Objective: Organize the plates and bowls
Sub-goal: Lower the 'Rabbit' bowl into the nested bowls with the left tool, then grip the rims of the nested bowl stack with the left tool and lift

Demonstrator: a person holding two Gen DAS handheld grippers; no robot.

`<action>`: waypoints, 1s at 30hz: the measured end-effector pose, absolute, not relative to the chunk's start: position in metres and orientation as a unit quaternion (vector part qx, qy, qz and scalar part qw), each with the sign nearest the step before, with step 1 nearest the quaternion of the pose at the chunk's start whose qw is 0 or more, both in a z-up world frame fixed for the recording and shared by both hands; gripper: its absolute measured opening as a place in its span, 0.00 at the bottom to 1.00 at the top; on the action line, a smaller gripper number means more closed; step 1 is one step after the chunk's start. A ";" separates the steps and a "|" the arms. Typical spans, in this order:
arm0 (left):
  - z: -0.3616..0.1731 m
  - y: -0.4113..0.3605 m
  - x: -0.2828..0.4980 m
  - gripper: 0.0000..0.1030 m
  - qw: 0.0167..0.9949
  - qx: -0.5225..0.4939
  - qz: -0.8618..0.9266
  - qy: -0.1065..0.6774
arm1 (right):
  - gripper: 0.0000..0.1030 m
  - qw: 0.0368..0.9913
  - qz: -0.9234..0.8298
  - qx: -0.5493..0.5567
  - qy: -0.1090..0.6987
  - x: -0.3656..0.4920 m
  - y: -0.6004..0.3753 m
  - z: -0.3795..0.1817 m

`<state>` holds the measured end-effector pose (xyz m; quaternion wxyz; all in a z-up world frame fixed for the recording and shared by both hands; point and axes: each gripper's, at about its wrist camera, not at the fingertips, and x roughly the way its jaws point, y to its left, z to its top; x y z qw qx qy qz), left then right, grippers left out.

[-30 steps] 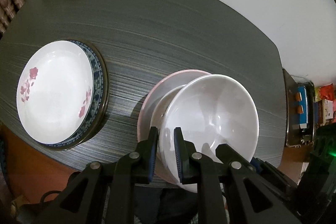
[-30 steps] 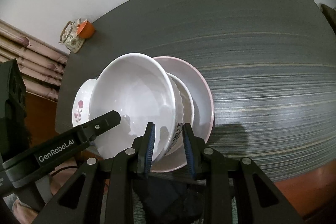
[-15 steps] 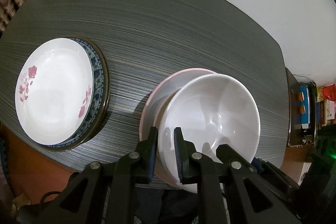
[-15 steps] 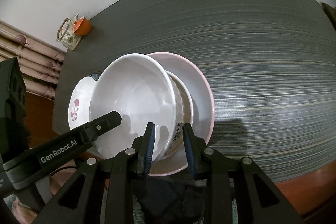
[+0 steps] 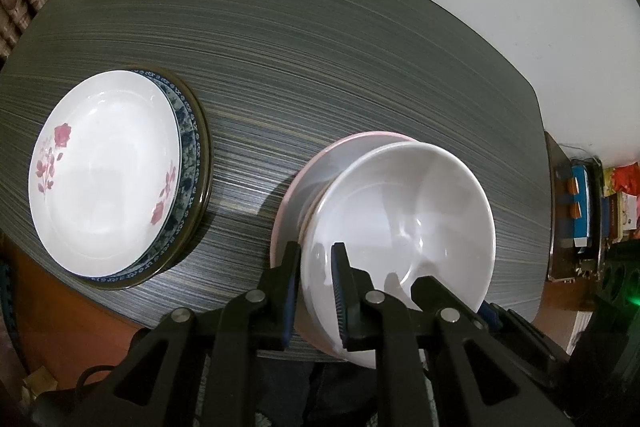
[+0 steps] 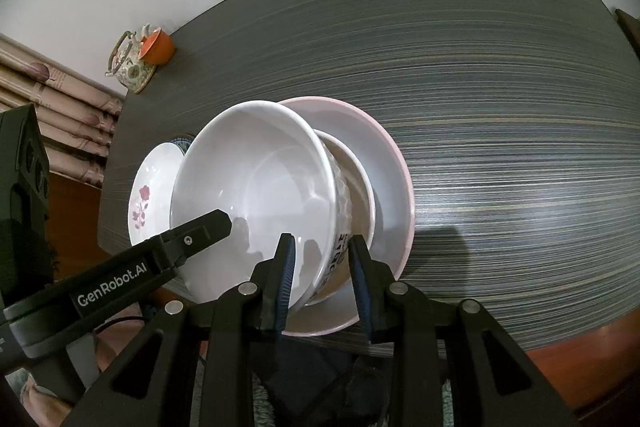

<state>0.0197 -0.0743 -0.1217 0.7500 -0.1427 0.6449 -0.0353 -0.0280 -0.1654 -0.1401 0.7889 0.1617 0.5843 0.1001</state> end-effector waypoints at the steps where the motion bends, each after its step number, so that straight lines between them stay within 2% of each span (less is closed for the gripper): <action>1: -0.122 -0.074 0.020 0.14 0.750 -0.143 -0.035 0.645 | 0.27 0.789 0.100 0.161 0.584 -0.028 -0.165 -0.140; 6: -0.122 -0.073 0.020 0.16 0.748 -0.143 -0.035 0.647 | 0.31 0.792 0.098 0.162 0.580 -0.029 -0.164 -0.139; 22: -0.112 -0.069 0.017 0.17 0.749 -0.151 -0.042 0.644 | 0.33 0.791 0.100 0.168 0.579 -0.028 -0.168 -0.142; 30: -0.094 -0.051 0.017 0.21 0.757 -0.179 -0.054 0.627 | 0.33 0.792 0.098 0.177 0.576 -0.029 -0.174 -0.139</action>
